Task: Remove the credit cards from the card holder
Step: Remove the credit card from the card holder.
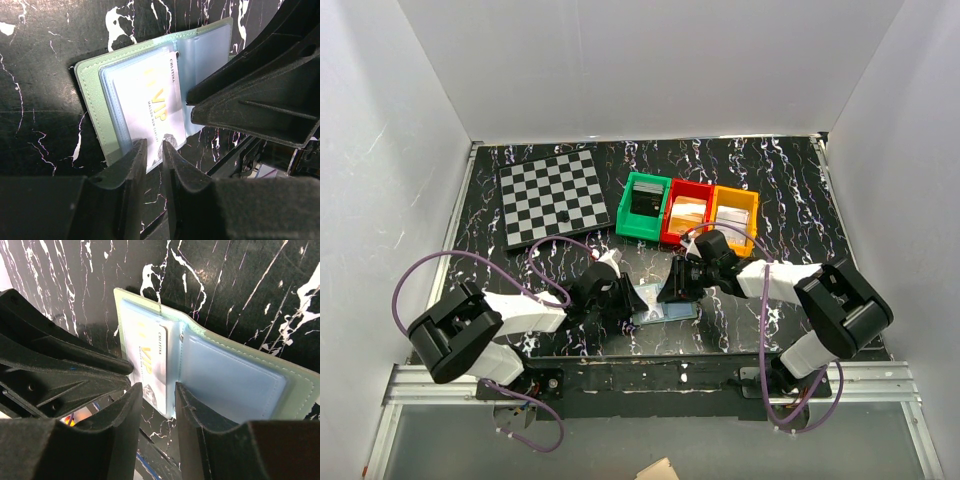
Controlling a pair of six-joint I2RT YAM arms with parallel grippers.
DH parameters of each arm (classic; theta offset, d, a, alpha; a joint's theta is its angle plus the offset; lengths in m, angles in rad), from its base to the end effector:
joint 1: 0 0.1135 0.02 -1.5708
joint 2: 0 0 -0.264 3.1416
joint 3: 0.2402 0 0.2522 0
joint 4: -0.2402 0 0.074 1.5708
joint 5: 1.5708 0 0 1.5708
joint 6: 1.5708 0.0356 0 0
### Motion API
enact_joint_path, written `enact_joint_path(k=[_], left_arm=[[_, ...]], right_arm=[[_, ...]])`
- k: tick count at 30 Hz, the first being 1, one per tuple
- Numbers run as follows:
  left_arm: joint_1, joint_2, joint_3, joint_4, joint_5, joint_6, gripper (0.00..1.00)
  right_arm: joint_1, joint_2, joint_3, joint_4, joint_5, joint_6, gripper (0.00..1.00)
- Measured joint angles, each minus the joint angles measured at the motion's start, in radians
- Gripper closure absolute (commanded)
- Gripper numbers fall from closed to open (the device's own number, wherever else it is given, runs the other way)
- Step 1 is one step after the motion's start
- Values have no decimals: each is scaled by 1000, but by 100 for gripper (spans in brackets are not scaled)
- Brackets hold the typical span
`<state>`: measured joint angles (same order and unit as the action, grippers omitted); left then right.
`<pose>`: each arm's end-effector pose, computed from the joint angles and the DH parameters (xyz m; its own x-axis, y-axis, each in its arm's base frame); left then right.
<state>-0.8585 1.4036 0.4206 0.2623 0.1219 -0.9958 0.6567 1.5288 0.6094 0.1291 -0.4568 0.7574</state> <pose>0.1562 -0.1875 0.1311 -0.9151 -0.2147 -0.3413 0.0791 0.7343 -0.6742 0.2119 0.1832 0.1436 -0.9542 0.0430 -0.2960 -0.1901 0.6769 0.7112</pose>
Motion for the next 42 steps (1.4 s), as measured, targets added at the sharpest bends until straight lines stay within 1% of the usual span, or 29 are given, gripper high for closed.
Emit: enact_joint_path(k=[4, 9, 10, 14, 19, 24, 33, 39, 42], left_arm=[[0, 0, -1, 0, -2, 0, 81], [0, -28, -8, -13, -5, 1, 71], [0, -41, -9, -21, -7, 1, 70], [0, -82, -8, -37, -12, 7, 70], [0, -88, -8, -58, -16, 13, 73], [0, -72, -8, -59, -18, 15, 73], [0, -21, -8, -48, -18, 14, 75], [0, -16, -8, -40, -18, 8, 76], [0, -12, -8, -36, -18, 8, 78]], right_arm=[[0, 6, 0, 5, -3, 0, 60], [0, 11, 0, 6, -6, 0, 60], [0, 11, 0, 6, -7, 0, 60], [0, 11, 0, 7, -11, 0, 60], [0, 11, 0, 7, -11, 0, 60], [0, 11, 0, 7, -15, 0, 60], [0, 15, 0, 14, -25, 8, 61], [0, 25, 0, 27, -30, 13, 61], [0, 25, 0, 32, -34, 16, 61]])
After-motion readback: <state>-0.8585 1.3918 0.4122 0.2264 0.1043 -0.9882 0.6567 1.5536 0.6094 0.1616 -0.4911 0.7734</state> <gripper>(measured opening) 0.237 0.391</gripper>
